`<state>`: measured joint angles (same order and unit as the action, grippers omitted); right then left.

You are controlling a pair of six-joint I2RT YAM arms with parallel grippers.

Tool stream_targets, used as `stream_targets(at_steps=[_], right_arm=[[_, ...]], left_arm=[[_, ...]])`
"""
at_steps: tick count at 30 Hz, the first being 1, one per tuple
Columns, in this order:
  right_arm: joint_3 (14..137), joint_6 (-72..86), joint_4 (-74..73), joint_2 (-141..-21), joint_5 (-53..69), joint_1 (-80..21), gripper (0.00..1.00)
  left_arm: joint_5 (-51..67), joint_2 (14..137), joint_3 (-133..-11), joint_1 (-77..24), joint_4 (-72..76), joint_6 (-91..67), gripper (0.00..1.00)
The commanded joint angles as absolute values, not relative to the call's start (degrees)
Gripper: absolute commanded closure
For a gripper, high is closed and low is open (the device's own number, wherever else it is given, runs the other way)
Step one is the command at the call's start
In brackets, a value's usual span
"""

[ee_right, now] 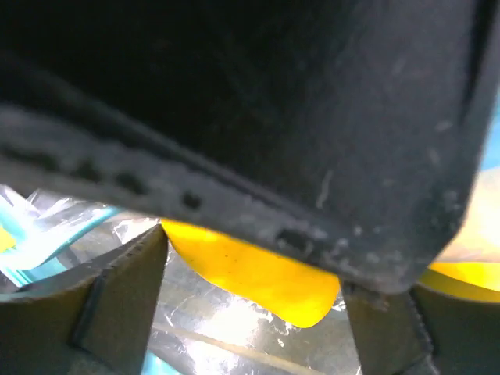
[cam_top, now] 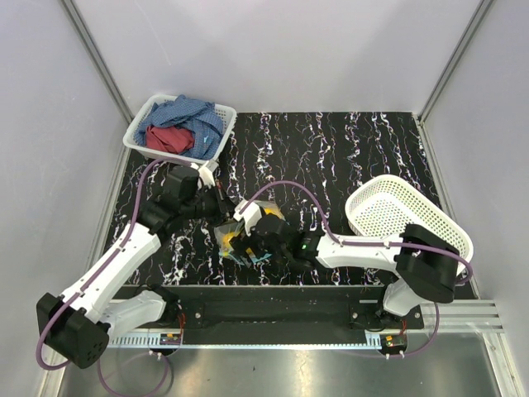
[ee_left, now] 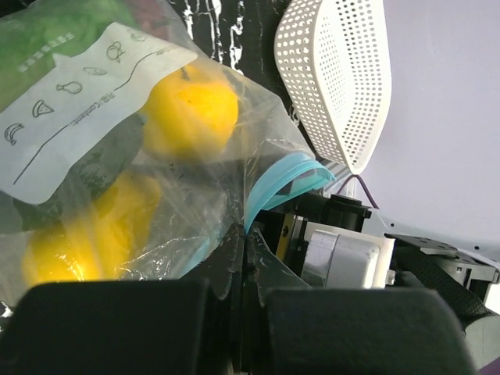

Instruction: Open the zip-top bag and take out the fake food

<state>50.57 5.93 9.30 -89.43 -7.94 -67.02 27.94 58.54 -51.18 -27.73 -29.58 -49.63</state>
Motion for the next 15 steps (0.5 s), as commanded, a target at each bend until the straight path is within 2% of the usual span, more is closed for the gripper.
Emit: stream_targets(at_steps=[1, 4, 7, 11, 13, 15], right_arm=[[53.0, 5.01, 11.07, -90.44, -10.2, -67.15, 0.24], [53.09, 4.92, 10.2, -89.48, -8.97, -67.15, 0.53], [53.0, 5.27, 8.88, -87.81, -7.3, -67.15, 0.78], [51.6, 6.06, 6.42, -84.47, -7.82, -67.15, 0.95], [50.81, 6.42, 5.8, -82.1, -8.35, -67.15, 0.96], [50.19, 6.15, 4.67, -80.95, -6.78, -67.15, 0.9]], left_arm=[[29.53, 57.22, -52.03, -28.13, -26.8, -50.01, 1.0], [29.44, 57.13, -52.56, -28.13, -27.33, -49.22, 1.0], [29.44, 57.04, -53.0, -28.12, -27.95, -48.34, 1.0], [29.71, 56.87, -53.35, -28.04, -28.91, -46.85, 1.0], [29.79, 56.87, -53.61, -28.04, -29.09, -45.97, 1.0], [30.41, 57.39, -53.88, -27.95, -29.18, -45.18, 1.0]])
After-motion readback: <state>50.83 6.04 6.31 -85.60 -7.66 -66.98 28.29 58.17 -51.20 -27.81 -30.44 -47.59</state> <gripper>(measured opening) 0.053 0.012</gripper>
